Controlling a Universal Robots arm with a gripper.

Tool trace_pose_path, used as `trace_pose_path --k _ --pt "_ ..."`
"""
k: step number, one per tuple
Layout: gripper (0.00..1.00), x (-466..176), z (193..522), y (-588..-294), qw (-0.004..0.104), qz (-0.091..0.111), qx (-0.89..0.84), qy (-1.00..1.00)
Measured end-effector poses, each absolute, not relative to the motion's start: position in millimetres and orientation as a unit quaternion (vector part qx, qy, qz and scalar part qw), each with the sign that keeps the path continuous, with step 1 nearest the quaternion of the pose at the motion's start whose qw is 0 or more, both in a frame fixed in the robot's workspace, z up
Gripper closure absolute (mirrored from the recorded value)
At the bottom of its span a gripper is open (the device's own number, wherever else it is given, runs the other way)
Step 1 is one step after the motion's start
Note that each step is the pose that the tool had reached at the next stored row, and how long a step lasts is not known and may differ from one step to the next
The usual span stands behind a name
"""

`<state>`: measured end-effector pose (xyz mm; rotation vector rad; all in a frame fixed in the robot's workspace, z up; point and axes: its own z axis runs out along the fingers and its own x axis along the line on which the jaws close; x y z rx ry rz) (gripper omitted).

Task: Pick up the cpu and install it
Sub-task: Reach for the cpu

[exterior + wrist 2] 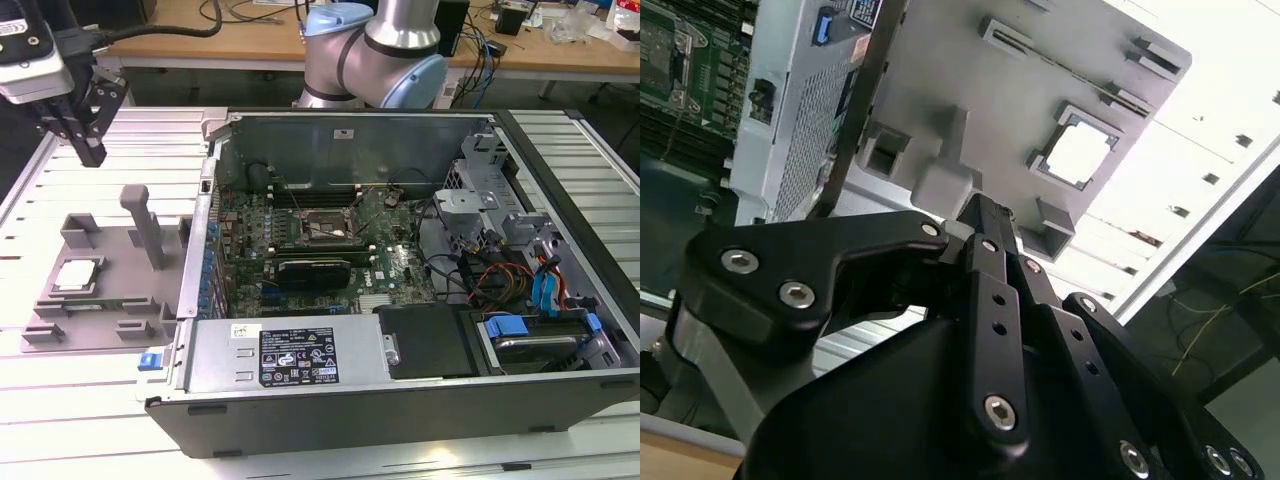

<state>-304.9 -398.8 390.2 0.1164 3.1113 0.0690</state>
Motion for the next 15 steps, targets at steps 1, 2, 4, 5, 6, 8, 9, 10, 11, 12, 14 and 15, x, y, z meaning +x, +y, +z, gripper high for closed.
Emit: trace_pose_path --k 1,2,4,5,6,8,9,10,11,12,14,15 --pt "0.89 -308 390 -399 0.014 0.022 0.037 0.999" --pt "0.89 -311 390 -399 0.014 0.022 0.037 0.999" --pt "0.89 -318 389 -399 0.014 0.022 0.037 0.999" --pt "0.89 -320 389 -399 0.014 0.022 0.037 0.999" --pt "0.89 -323 389 -399 0.014 0.022 0.037 0.999" --pt "0.89 -328 388 -399 0.014 0.022 0.037 0.999" --pt "0.89 -329 388 -399 0.014 0.022 0.037 0.999" --pt "0.89 -332 388 -399 0.014 0.022 0.037 0.999" --pt "0.89 -337 388 -399 0.014 0.022 0.037 0.999" --pt "0.89 -340 387 -399 0.014 0.022 0.037 0.999" --pt "0.89 -344 386 -399 0.014 0.022 0.037 0.999" --pt "0.89 -347 384 -399 0.014 0.022 0.037 0.999"
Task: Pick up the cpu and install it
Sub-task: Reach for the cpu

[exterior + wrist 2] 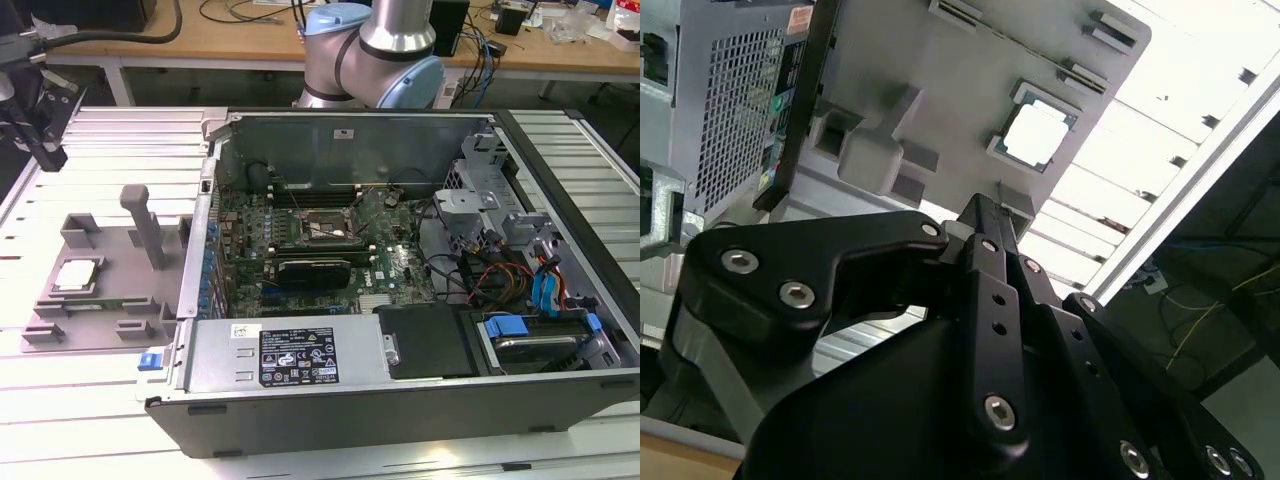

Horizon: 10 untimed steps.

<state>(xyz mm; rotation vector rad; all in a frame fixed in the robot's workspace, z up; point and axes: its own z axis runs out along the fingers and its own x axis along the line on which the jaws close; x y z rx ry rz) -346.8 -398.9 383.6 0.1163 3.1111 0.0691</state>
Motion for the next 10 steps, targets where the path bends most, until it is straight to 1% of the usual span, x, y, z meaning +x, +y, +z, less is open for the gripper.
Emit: trace_pose_path --k 10 --pt "0.89 -352 353 -399 0.014 0.022 0.037 0.999"
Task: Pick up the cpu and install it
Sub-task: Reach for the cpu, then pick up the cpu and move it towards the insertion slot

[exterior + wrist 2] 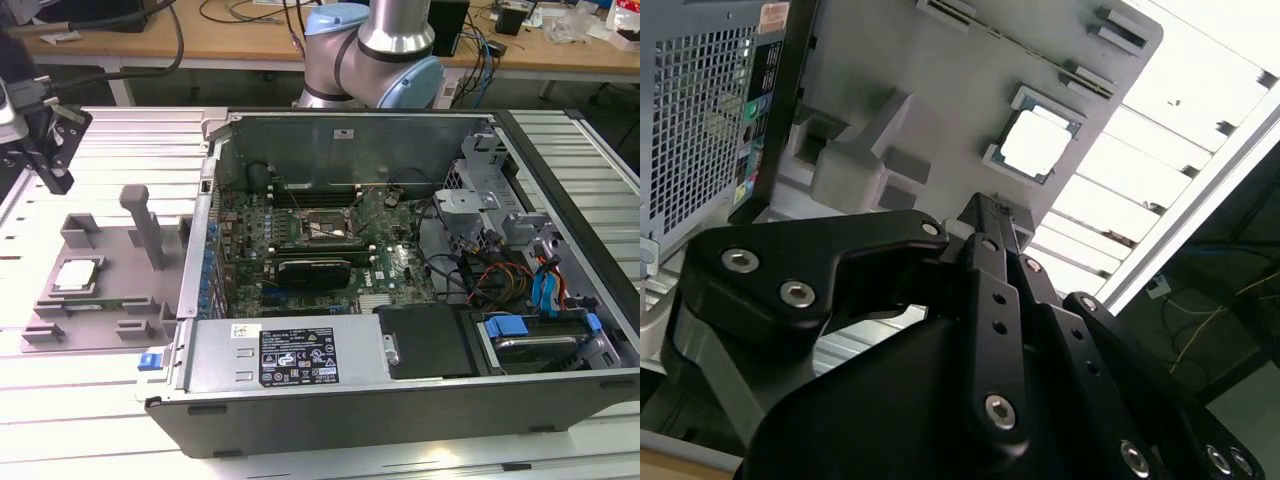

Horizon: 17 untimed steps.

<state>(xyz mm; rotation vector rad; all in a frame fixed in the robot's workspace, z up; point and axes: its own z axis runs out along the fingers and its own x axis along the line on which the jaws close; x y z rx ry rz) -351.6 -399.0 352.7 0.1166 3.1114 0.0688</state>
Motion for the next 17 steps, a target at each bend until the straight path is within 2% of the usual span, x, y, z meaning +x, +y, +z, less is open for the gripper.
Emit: trace_pose_path --k 17 --pt "0.89 -363 332 -399 0.014 0.022 0.037 0.999"
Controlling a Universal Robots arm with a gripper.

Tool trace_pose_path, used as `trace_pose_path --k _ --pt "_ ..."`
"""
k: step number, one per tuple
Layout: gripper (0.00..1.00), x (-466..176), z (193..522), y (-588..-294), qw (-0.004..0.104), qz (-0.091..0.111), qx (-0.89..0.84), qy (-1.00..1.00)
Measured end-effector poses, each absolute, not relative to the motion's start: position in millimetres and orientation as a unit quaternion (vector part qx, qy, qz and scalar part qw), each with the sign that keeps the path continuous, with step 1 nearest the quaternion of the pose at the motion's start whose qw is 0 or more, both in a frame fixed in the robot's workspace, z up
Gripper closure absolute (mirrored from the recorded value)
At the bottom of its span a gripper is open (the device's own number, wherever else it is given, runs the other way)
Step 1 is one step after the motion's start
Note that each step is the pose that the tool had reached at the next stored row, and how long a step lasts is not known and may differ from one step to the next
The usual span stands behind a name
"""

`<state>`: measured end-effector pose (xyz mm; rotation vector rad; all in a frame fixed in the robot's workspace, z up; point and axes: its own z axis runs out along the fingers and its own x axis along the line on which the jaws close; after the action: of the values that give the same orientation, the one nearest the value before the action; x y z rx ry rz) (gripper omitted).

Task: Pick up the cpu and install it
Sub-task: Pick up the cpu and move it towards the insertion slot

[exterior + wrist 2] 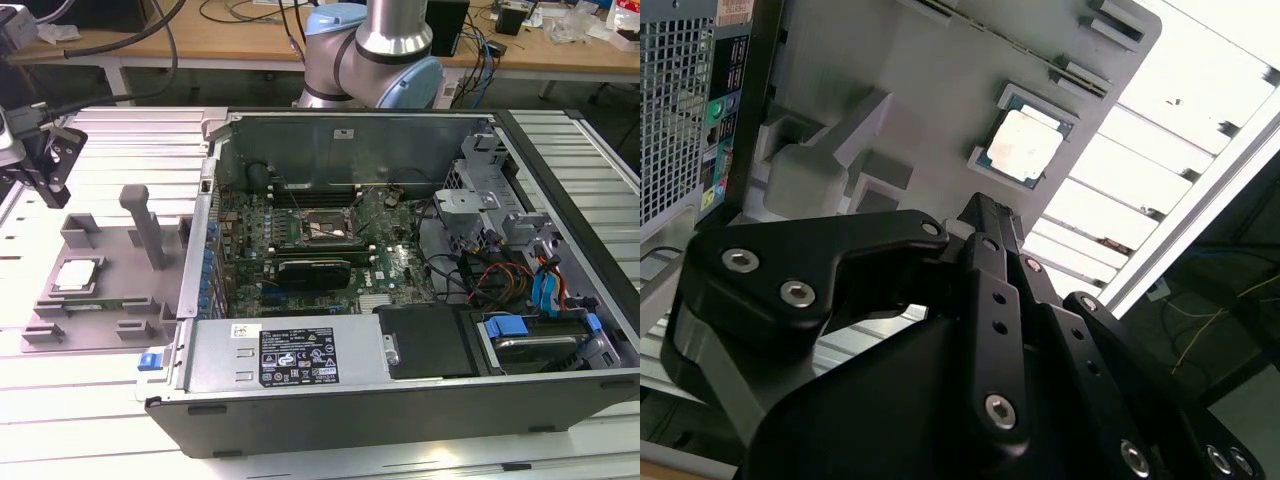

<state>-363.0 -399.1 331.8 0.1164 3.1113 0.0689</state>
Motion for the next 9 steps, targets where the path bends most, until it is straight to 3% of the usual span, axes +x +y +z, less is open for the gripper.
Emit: trace_pose_path --k 9 --pt "0.89 -363.0 331.4 -399.1 0.014 0.022 0.037 0.999"
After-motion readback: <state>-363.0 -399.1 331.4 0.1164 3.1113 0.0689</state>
